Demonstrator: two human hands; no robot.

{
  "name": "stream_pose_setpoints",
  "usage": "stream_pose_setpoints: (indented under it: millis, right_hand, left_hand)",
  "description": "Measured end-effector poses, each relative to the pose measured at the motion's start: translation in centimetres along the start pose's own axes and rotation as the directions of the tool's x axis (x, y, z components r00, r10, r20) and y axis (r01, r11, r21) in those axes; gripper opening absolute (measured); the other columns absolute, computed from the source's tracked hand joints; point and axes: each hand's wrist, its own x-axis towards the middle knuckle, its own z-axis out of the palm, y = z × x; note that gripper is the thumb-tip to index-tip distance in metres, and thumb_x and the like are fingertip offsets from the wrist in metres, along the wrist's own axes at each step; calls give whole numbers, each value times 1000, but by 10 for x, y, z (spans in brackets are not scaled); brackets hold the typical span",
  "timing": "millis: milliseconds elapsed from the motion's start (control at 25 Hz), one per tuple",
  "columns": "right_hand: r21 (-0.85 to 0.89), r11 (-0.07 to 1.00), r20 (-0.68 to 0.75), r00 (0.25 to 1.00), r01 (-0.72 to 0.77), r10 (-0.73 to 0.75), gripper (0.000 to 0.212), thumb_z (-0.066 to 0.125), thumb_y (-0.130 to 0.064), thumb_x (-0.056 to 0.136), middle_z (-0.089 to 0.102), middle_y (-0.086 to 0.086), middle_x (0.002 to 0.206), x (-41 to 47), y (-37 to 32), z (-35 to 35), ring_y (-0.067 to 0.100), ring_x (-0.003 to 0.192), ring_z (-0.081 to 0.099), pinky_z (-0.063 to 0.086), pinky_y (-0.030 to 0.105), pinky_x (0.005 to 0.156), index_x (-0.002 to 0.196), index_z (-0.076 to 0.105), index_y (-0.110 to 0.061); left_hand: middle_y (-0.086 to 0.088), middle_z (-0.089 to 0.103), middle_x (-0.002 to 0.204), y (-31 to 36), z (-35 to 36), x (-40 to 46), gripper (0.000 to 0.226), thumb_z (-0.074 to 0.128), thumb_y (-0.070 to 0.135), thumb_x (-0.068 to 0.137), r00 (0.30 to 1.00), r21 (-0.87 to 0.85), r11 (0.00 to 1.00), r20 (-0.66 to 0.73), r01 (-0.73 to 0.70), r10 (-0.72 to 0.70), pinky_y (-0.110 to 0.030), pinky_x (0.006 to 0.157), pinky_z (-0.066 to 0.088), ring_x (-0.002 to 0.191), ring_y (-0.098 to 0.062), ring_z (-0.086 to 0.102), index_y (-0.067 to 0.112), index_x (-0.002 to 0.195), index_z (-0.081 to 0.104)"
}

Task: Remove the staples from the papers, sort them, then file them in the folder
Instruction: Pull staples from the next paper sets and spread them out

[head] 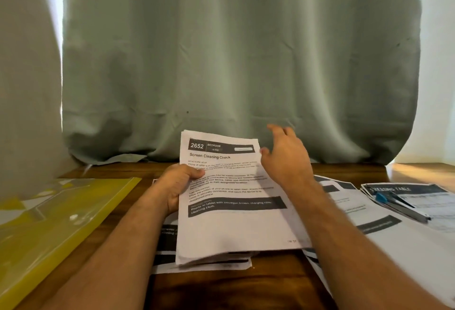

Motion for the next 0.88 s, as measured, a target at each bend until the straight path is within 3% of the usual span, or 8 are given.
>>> stream_pose_setpoints:
  millis: [80, 200, 320, 400, 520, 640, 760, 880]
  right_hand:
    - [43, 983, 16, 984, 179, -180, 57, 55, -26, 98, 38, 4, 150, 17, -21, 2, 28, 127, 51, 43, 42, 107, 151, 33, -23]
    - [77, 967, 191, 948, 244, -254, 51, 48, -31, 102, 42, 8, 149, 44, -53, 11, 29, 129, 49, 41, 42, 109, 150, 34, -23]
    - [38, 970, 263, 934, 238, -240, 29, 47, -32, 102, 65, 7, 120, 57, -67, 12, 23, 99, 61, 50, 34, 87, 125, 60, -19]
    - [25, 973, 267, 937, 228, -226, 22, 50, -31, 101, 67, 2, 102, 65, -67, 2, 18, 87, 60, 46, 29, 78, 108, 68, -20]
    - [-105, 961, 267, 938, 256, -220, 17, 56, -28, 97, 67, -2, 94, 76, -58, -27, 16, 87, 61, 44, 26, 76, 99, 72, -23]
    - [-197, 956, 254, 953, 216, -163, 13, 60, -26, 94, 67, -3, 91, 87, -32, -67, 14, 80, 60, 43, 25, 72, 92, 72, -24]
    - [-253, 951, 212, 969, 180, -127, 15, 60, -25, 95, 69, 2, 92, 87, 16, -99, 17, 79, 59, 46, 27, 71, 95, 74, -20]
    - [-102, 992, 103, 993, 73, -62, 17, 56, -23, 97, 68, 2, 81, 64, 73, -111, 13, 58, 60, 50, 26, 56, 89, 70, -18]
  left_hand:
    - [-21, 73, 111, -1, 5, 1, 36, 53, -2, 95, 998, -14, 999, 45, -33, 33, -48, 71, 62, 93, -40, 73, 6, 129, 58]
    - [-22, 72, 115, -2, 14, -3, 40, 55, -4, 93, 989, -91, 990, 97, -103, 112, -52, 81, 61, 102, -42, 71, 8, 131, 58]
    - [-22, 72, 116, -2, 21, -12, 40, 56, -5, 93, 975, -123, 981, 145, -151, 169, -51, 81, 61, 102, -42, 70, 7, 131, 58]
    - [-21, 71, 117, -2, 30, -20, 38, 56, 0, 95, 966, -123, 979, 184, -161, 181, -55, 88, 58, 105, -41, 70, 8, 132, 57]
    - [-20, 70, 121, -4, 57, -36, 36, 54, 24, 101, 941, -179, 967, 253, -184, 226, -58, 100, 50, 112, -39, 68, 9, 134, 56]
    - [-18, 72, 117, -8, 89, -42, 59, 34, 58, 101, 933, -150, 969, 277, -196, 232, -49, 91, 57, 107, -33, 71, 13, 128, 61]
    - [-8, 75, 108, -12, 123, -40, 38, 51, 45, 101, 951, 254, 935, 245, -249, 187, -38, 81, 62, 96, -22, 75, 17, 123, 64]
    - [6, 70, 109, -16, 155, -23, 30, 72, 37, 90, 956, 701, 650, 225, -292, 186, -32, 82, 56, 96, -12, 67, 23, 115, 67]
